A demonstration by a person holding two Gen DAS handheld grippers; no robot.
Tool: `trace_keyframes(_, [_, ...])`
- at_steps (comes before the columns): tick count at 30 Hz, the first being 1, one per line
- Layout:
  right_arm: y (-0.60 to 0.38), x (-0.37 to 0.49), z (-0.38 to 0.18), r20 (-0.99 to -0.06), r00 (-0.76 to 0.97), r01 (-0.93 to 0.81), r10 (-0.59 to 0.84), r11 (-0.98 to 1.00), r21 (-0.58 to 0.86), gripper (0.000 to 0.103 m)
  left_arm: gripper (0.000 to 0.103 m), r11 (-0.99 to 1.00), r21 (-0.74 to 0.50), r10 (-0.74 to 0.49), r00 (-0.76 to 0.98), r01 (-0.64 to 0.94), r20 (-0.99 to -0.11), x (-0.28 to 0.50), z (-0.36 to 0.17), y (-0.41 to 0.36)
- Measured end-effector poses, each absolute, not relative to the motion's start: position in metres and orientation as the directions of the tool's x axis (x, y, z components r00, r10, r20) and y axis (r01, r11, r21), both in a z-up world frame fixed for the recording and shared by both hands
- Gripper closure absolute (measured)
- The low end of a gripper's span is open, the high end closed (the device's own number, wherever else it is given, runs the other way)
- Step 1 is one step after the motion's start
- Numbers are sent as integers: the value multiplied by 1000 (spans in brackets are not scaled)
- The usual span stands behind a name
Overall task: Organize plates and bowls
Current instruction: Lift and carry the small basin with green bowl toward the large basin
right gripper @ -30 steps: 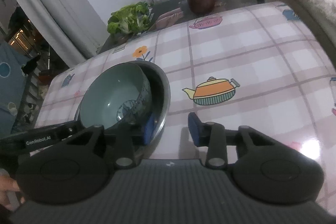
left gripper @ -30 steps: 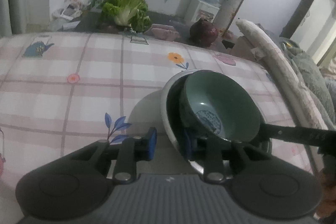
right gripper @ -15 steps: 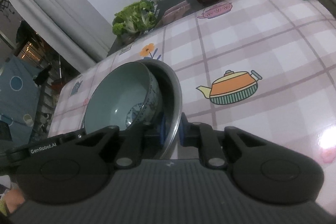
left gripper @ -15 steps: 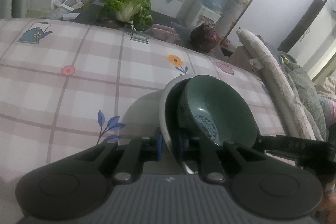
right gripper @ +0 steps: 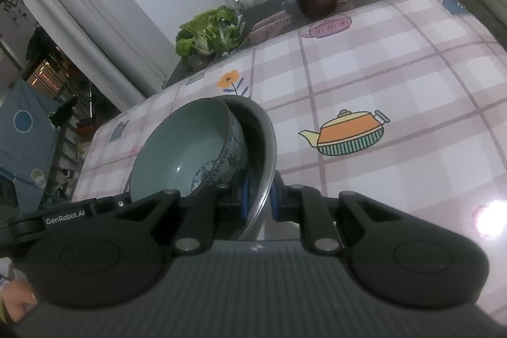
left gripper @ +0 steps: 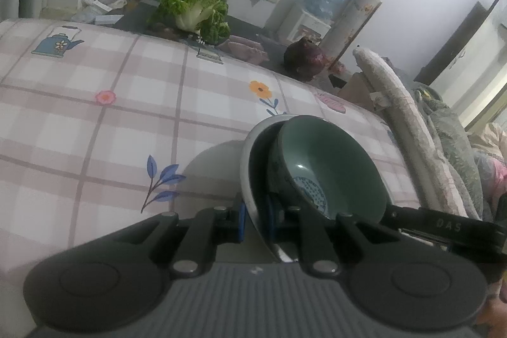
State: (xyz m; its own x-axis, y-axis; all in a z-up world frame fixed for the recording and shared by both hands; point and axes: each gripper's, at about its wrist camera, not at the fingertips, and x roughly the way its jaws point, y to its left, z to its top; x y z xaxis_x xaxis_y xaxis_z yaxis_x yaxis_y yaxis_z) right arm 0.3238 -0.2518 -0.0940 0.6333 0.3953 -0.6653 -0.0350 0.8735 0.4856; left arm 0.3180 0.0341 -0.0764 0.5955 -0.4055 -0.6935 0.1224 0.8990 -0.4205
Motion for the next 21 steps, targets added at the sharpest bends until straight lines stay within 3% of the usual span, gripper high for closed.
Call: trace_keyframes(21, [-255, 204, -19, -596, 694, -71, 404, 862, 501, 90, 90, 878, -445, -447, 635, 177, -630, 207, -6, 42])
